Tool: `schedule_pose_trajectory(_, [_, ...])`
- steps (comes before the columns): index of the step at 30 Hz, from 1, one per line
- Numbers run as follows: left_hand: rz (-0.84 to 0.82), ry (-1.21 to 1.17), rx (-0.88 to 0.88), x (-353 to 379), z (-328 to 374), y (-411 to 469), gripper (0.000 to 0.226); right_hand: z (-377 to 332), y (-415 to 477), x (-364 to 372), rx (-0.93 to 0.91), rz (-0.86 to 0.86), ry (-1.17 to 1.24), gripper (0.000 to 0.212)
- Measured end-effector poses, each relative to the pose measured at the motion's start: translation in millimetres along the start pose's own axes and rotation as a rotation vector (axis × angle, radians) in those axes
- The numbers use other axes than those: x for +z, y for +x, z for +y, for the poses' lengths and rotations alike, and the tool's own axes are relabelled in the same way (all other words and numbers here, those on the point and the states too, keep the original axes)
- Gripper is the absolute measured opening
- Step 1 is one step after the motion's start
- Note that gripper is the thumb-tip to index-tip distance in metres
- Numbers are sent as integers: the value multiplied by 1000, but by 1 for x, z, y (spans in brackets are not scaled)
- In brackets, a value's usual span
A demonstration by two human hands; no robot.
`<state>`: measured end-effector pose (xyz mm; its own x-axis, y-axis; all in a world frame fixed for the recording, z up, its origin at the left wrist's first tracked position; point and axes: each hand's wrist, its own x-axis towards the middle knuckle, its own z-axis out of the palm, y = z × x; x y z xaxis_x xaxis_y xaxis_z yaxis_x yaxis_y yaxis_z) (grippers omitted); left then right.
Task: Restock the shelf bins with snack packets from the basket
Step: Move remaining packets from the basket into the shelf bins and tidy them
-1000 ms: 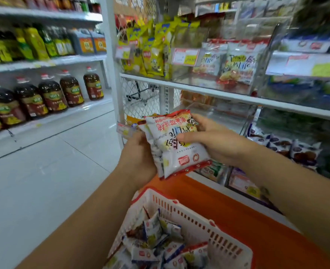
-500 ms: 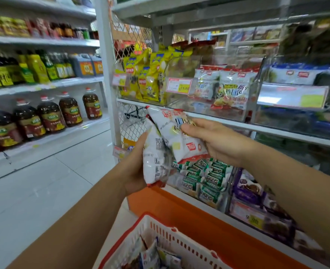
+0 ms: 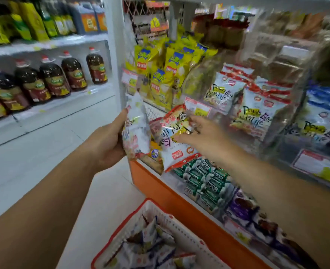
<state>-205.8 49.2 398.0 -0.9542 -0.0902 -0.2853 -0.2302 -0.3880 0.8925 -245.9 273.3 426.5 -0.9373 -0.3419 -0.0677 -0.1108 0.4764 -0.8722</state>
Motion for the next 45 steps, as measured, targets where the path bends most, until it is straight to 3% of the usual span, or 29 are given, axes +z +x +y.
schedule_pose_trajectory(4, [-102,-16,-77,7,33,-32,54,-40,-6,-32,28,-25,-259,71])
schedule_pose_trajectory(10, [-388,237,-208,40,77,-68,61,-98,-27,-74,123,-204,-245,60])
schedule_pose_trajectory(13, [-364,225,-228,64,90,-75,42,-108,-31,-86,130,-171,-184,53])
schedule_pose_trajectory(17, [-291,59,-241,84,92,-71,55,-89,-37,-95,227,-72,442,43])
schedule_pose_trajectory(22, [-257,-128,-201,122,83,-55,47,-75,-40,-106,204,-122,324,31])
schedule_pose_trajectory(26, [-271,-158,-134,131,91,-25,51,-75,-14,-131,148,121,317,41])
schedule_pose_trajectory(30, [-185,-102,19,118,102,16,42,-72,25,-144,94,378,35,38])
schedule_pose_trajectory(33, [-57,-84,110,112,106,45,35,-62,51,-141,81,439,-212,39])
schedule_pose_trajectory(36, [14,-40,173,100,109,64,35,-52,77,-131,151,362,-522,47])
schedule_pose_trajectory(39, [-33,0,195,88,113,80,31,-40,99,-123,270,253,-742,58])
schedule_pose_trajectory(42, [-133,108,225,79,119,94,18,-33,119,-114,327,138,-907,50])
schedule_pose_trajectory(45, [-119,132,223,75,124,107,22,-26,133,-105,310,109,-1045,49])
